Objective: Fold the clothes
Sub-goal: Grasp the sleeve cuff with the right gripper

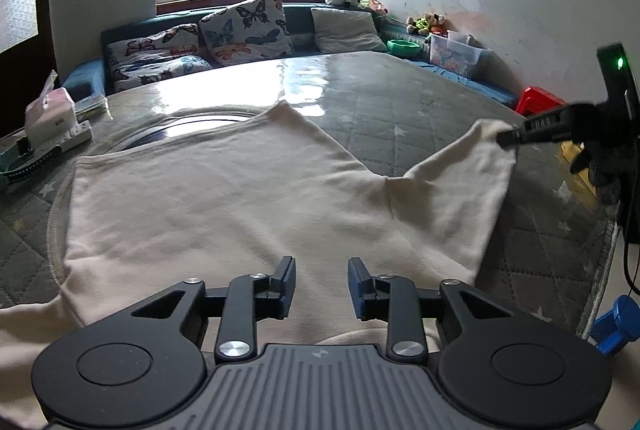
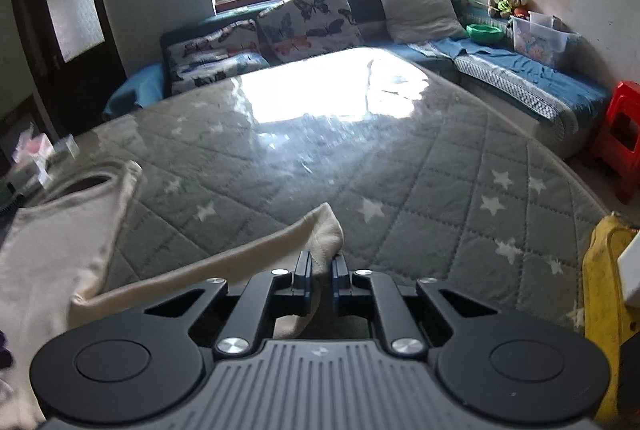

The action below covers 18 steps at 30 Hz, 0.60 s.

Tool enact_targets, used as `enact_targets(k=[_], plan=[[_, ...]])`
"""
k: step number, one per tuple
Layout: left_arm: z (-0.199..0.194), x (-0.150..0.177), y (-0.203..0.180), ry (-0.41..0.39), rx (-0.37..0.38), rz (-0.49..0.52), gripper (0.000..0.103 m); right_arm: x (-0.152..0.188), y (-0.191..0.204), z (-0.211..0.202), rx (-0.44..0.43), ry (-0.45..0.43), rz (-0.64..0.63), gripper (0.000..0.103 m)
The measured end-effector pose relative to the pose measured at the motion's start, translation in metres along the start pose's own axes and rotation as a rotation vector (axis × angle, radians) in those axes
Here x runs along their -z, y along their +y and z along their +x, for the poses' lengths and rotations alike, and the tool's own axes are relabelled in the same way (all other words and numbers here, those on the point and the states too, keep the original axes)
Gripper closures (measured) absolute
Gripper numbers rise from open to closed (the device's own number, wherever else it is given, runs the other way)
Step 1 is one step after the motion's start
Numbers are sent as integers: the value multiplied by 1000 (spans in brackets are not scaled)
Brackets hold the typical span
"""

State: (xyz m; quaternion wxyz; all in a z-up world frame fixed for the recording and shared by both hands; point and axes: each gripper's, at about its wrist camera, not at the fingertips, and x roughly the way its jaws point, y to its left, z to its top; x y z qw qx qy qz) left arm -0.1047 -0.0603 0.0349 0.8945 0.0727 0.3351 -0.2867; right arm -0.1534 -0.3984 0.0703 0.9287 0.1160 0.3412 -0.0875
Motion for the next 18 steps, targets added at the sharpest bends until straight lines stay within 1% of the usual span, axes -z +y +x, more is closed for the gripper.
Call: enact_targets(k=[3,6,7,12,18], plan=[[1,1,-3,3,6,7,70,-6,5,-9,-40,-15,4,95],[-1,1,-2,1,0,7,69,-13,18,-22,-102,-34,-10,95],[-3,2,0,0,-6,3,67,-15,25,-28,-128,-44,-22,95],[-12,4,12,-14,-36,-26,67,-25,61,-49,-244,-76,-79,95],[-31,10,31,-39,-88,-68,67,-34,116,-65,-395,-82,-170,95]])
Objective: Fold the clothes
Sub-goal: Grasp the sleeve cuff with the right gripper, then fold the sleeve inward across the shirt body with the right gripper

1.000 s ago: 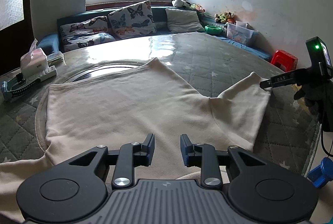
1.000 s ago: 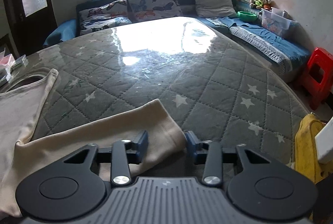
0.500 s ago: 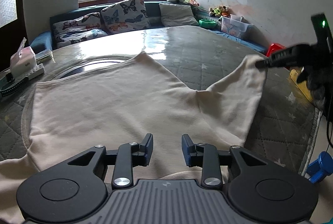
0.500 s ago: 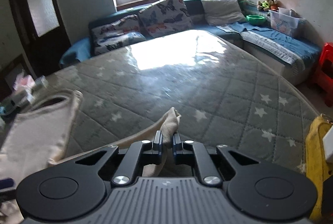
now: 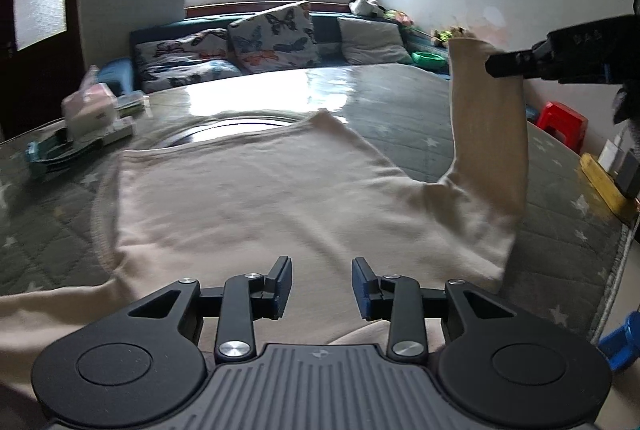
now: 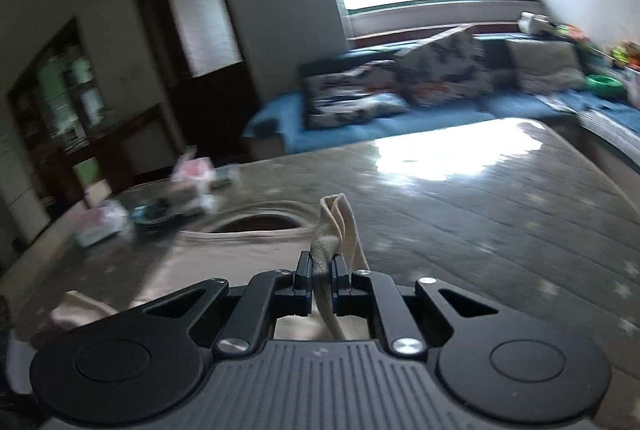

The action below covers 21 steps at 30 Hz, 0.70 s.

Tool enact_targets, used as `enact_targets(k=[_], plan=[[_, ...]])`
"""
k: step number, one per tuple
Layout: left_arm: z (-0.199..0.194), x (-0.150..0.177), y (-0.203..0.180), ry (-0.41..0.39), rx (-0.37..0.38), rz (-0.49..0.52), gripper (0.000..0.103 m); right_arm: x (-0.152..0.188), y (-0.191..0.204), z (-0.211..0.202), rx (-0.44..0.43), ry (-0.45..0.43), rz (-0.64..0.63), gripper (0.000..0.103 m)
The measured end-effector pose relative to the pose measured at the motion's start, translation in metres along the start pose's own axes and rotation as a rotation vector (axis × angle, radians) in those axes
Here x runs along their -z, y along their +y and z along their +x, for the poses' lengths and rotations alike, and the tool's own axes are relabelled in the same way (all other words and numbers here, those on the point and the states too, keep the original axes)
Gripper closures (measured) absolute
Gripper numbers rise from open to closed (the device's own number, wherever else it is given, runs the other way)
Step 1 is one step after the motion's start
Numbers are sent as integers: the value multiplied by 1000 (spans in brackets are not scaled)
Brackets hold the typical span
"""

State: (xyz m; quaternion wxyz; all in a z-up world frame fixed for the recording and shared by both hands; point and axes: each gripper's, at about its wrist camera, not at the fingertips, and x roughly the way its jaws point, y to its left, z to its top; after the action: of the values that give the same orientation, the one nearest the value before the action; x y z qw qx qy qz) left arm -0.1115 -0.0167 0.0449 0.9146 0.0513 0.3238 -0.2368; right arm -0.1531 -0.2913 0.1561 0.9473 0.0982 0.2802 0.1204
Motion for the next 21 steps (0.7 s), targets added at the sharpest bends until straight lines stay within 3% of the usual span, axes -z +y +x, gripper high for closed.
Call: enact_targets(k=[13,21], plan=[[-34,18,38,-24,-99,-96,65,15,97,58,-212,119,-117,95],[-46,26,49,-28,-130,-142,65,42,103,74,-252,225,-134,87]])
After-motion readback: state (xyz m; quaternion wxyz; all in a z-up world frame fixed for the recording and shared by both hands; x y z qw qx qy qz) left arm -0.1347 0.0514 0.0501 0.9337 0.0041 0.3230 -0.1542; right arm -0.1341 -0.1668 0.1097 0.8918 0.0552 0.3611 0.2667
